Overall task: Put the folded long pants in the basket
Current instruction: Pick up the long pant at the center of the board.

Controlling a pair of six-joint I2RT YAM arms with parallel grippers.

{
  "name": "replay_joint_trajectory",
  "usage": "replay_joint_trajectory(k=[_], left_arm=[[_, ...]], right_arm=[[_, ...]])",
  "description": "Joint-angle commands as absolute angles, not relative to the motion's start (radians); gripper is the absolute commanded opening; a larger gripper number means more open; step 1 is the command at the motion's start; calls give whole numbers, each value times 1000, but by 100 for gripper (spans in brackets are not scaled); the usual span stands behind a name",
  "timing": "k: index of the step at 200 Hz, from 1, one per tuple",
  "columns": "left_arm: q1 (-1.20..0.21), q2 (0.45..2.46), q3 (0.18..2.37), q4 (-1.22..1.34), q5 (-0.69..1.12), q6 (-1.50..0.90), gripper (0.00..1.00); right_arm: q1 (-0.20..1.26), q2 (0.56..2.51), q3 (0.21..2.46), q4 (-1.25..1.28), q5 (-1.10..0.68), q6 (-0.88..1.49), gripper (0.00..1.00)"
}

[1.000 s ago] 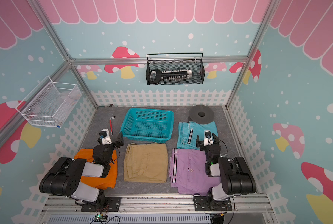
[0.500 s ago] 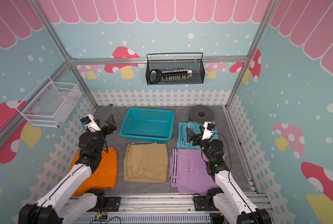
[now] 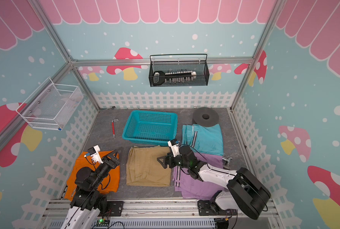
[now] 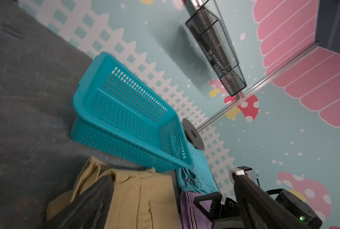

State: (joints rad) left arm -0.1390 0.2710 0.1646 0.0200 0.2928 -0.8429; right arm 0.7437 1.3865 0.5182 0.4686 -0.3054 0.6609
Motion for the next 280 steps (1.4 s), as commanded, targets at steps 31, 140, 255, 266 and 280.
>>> replay_joint_trajectory(k=[31, 140, 255, 266, 280], left_arm=[[-144, 618, 304, -146, 239, -887, 99], [-276, 882, 374, -144, 156, -895, 99], [-411, 907, 310, -144, 1, -926, 99], [-413, 939, 316, -140, -30, -930, 99], [-412, 985, 312, -109, -46, -925, 99]], right_arm=[[793, 1523, 614, 339, -21, 631, 91], [826, 1717, 688, 329, 19, 639, 85], [827, 1578, 588, 359, 35, 654, 0], [826, 1583, 585, 360, 39, 653, 0], [827, 1587, 579, 364, 49, 652, 0]])
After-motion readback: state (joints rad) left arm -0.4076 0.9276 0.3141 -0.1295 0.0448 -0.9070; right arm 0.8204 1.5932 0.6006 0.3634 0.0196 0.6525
